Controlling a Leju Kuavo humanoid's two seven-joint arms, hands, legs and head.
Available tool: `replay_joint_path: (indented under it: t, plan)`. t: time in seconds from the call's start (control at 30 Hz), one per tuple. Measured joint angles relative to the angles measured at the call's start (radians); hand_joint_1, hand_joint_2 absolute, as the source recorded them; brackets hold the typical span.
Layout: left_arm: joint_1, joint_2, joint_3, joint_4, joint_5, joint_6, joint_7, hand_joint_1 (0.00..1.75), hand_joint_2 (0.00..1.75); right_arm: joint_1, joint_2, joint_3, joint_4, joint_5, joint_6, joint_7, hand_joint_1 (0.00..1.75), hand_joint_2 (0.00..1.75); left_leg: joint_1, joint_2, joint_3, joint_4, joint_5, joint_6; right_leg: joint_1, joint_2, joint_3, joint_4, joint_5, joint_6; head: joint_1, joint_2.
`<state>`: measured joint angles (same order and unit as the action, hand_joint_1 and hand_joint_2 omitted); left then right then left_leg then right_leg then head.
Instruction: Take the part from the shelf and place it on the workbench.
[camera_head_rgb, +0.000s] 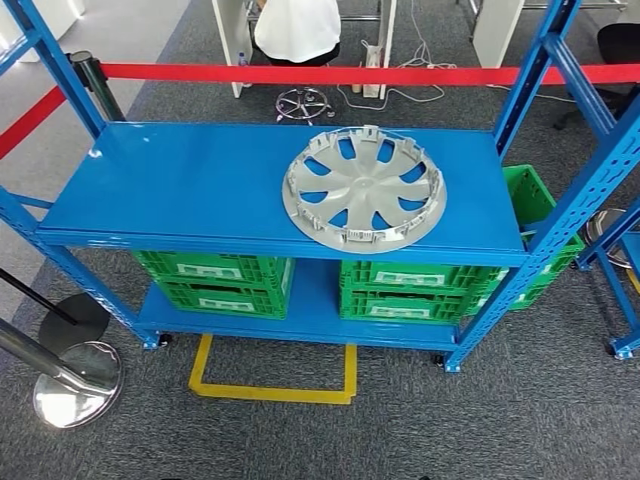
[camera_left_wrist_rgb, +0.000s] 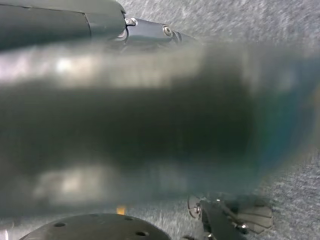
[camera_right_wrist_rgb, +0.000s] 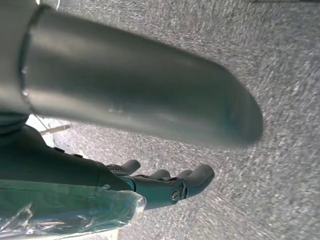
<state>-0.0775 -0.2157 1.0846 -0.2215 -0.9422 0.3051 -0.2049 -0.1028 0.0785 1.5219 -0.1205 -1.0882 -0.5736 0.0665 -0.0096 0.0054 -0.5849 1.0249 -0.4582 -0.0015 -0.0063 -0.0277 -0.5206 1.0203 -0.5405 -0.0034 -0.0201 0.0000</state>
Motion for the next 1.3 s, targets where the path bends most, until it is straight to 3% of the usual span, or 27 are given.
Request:
replay_joint_path:
  t: [0.03, 0.1, 0.17, 0.47, 1.3]
  plan:
    - [0.0, 0.0, -0.002, 0.0, 0.0, -0.001, 0.0, 0.0, 1.75, 0.001, 0.0, -0.003, 0.0, -0.001, 0.002, -0.002, 0.0, 1.75, -0.001, 0.0, 0.003, -0.009, -0.004, -0.004, 0.002, -0.001, -0.001, 0.001, -0.001, 0.0, 0.001, 0.0]
    - [0.005, 0.003, -0.012, 0.0, 0.008, -0.003, 0.002, 0.0, 0.87, 0.005, 0.0, -0.022, -0.001, 0.003, 0.014, -0.008, 0.0, 0.87, -0.001, -0.002, 0.004, -0.014, -0.004, -0.01, 0.002, -0.002, -0.002, 0.0, -0.002, -0.003, 0.002, 0.0]
    - [0.012, 0.009, -0.033, 0.0, 0.026, -0.008, 0.007, 0.0, 0.0, 0.012, 0.0, -0.057, -0.004, 0.023, 0.03, -0.014, 0.0, 0.0, -0.002, -0.002, 0.005, -0.014, -0.006, -0.007, 0.0, -0.002, 0.001, -0.006, -0.001, -0.001, 0.001, 0.0]
    - [0.036, 0.038, -0.161, -0.003, 0.158, -0.051, 0.034, 0.0, 0.0, 0.044, 0.0, -0.25, -0.025, 0.176, 0.111, -0.022, 0.0, 0.0, -0.002, -0.002, 0.011, -0.014, -0.013, 0.003, 0.0, -0.002, 0.003, -0.017, -0.001, 0.008, 0.001, 0.0]
    - [0.125, 0.122, -0.588, -0.066, 0.535, -0.171, 0.114, 0.0, 0.0, 0.139, -0.025, -0.845, -0.124, 0.616, 0.333, -0.042, 0.0, 0.0, -0.001, -0.002, 0.017, -0.014, -0.016, 0.004, 0.001, -0.002, 0.008, -0.017, -0.006, 0.01, 0.001, 0.0]
